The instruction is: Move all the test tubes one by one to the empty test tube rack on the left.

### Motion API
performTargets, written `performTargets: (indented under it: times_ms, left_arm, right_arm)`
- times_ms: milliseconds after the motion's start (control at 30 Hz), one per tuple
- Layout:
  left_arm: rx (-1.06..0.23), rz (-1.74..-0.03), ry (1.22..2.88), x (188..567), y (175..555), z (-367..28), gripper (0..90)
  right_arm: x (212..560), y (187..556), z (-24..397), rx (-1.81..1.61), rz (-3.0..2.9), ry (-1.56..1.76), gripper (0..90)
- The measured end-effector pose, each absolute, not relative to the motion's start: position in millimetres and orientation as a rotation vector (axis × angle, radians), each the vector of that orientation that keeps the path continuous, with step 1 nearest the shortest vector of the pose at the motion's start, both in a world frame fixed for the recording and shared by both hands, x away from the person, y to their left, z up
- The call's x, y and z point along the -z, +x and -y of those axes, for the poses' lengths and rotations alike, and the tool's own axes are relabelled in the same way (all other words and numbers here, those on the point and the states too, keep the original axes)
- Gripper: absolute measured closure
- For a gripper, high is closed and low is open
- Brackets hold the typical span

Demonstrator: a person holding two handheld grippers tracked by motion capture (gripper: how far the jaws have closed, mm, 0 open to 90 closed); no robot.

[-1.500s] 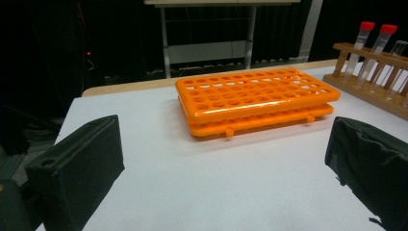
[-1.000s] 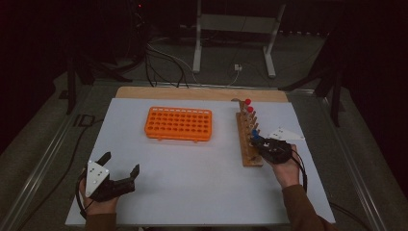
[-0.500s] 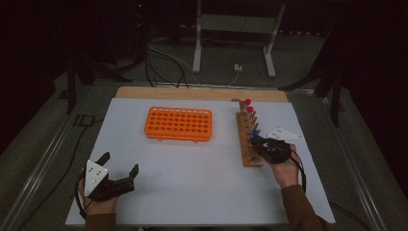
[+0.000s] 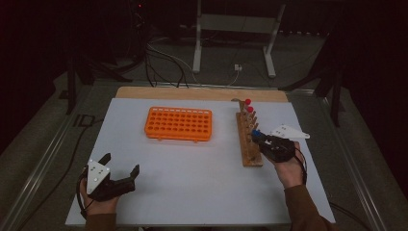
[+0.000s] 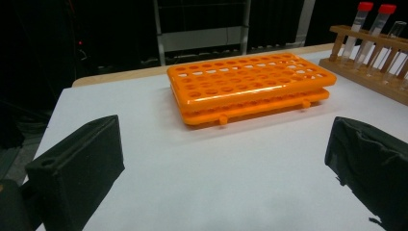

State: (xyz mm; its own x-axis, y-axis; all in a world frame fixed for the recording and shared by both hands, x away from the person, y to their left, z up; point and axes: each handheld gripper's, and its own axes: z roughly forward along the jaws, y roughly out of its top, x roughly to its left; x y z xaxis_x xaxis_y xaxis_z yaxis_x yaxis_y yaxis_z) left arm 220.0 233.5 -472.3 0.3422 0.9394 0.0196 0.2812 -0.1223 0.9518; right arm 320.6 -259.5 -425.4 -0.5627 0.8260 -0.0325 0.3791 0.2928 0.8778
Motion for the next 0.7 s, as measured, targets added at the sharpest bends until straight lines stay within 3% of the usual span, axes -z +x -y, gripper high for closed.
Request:
performTargets:
  times_ms: [700]
  left_arm:
    - [-0.679, -1.013, 1.61, 444.6, 238.1, -201.7, 1.4]
  right_arm:
    - [386.1, 313.0, 269.6, -1.343, -2.039, 1.045, 76.9]
